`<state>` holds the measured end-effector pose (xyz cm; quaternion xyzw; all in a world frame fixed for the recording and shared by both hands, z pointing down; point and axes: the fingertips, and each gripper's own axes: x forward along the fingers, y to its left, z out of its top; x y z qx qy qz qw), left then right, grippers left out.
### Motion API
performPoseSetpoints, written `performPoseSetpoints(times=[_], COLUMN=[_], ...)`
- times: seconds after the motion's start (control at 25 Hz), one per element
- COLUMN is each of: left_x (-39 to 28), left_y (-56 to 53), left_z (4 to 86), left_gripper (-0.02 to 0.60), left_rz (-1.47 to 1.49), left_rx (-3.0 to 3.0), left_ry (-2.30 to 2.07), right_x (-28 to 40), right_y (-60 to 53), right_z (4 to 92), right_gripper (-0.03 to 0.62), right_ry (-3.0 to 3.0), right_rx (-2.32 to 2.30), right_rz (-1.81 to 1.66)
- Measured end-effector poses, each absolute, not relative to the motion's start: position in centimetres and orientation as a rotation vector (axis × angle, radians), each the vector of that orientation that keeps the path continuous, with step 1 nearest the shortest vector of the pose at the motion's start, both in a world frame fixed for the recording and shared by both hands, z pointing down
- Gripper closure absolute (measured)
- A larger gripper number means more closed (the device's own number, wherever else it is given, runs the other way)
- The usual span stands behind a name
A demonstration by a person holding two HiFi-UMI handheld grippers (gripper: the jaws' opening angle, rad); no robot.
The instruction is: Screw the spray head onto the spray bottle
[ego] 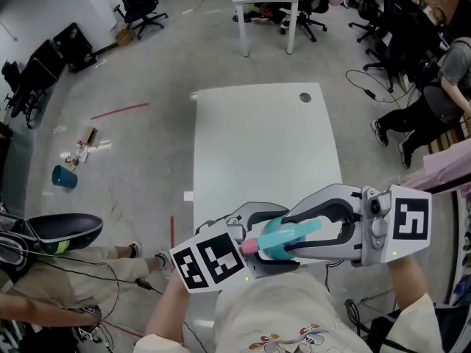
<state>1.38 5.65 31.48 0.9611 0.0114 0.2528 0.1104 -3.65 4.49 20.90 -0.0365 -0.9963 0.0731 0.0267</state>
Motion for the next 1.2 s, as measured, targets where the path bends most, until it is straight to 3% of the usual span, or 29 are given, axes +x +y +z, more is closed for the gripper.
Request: performPoseSetpoints(times=[0.36, 0.64, 0.84, 1.2], left_x=[1.1, 1.7, 1.5, -0.6], left_y=[0.3, -1.0, -0.1, 4.8], left_z=[31.8, 32.3, 31.5, 32.5], left_gripper=[0.178, 0.178, 0.178, 0.178], left_rz=[0.829, 0.740, 0.714, 0.882], left_rx=[2.703, 2.636, 2.704, 2.826], left_ry=[-0.728, -0.765, -0.603, -0.012], right_x=[-2.5, -2.5, -1.8, -3.7], right_y=[1.0, -0.5, 0.6, 3.9], right_z=[20.8, 22.0, 22.3, 21.2], right_gripper=[0.464, 0.462, 0.359, 0.352], right_ry=[-3.051, -2.862, -2.910, -2.978], right_rx=[0.449, 0.912, 0.706, 0.033], right_rz=[0.159, 0.131, 0.258, 0.162])
